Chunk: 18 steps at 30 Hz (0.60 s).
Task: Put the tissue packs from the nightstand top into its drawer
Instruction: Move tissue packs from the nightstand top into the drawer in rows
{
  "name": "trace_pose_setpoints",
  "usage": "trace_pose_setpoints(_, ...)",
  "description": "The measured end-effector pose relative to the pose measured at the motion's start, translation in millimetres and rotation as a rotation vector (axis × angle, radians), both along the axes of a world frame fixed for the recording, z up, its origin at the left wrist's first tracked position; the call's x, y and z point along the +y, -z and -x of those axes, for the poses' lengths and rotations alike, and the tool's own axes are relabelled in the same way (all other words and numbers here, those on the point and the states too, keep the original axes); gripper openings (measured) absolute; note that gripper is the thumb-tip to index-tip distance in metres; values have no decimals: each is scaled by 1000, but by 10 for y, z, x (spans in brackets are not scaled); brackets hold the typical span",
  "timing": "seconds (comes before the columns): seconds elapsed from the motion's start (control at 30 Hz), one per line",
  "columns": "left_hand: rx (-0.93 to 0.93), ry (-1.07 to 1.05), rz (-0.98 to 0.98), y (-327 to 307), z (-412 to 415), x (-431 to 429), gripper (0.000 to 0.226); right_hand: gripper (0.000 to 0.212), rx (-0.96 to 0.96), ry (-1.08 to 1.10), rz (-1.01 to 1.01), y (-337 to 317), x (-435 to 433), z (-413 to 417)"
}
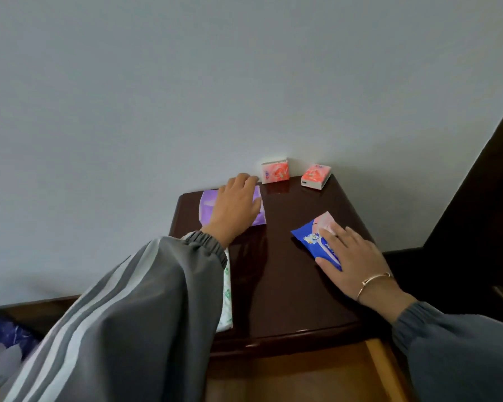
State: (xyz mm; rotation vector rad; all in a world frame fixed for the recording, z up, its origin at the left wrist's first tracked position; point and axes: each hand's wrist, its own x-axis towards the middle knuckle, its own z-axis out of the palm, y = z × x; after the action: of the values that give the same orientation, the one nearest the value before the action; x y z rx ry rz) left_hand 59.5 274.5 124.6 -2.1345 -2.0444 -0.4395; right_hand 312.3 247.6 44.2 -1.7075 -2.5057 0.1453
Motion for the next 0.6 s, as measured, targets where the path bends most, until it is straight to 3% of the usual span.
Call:
trace_pose_setpoints(0.27,79,-89,83,286,-363,1154,42,68,103,13,15,-20,-39,21)
trace_pose_setpoints(0.47,244,-209,-19,376,-439,1417,29,68,128,6,14,-29,-41,8)
trace_pose_setpoints(0.6,102,-255,-44,190,-465,1458,29,67,131,21,3,-40,-56,6)
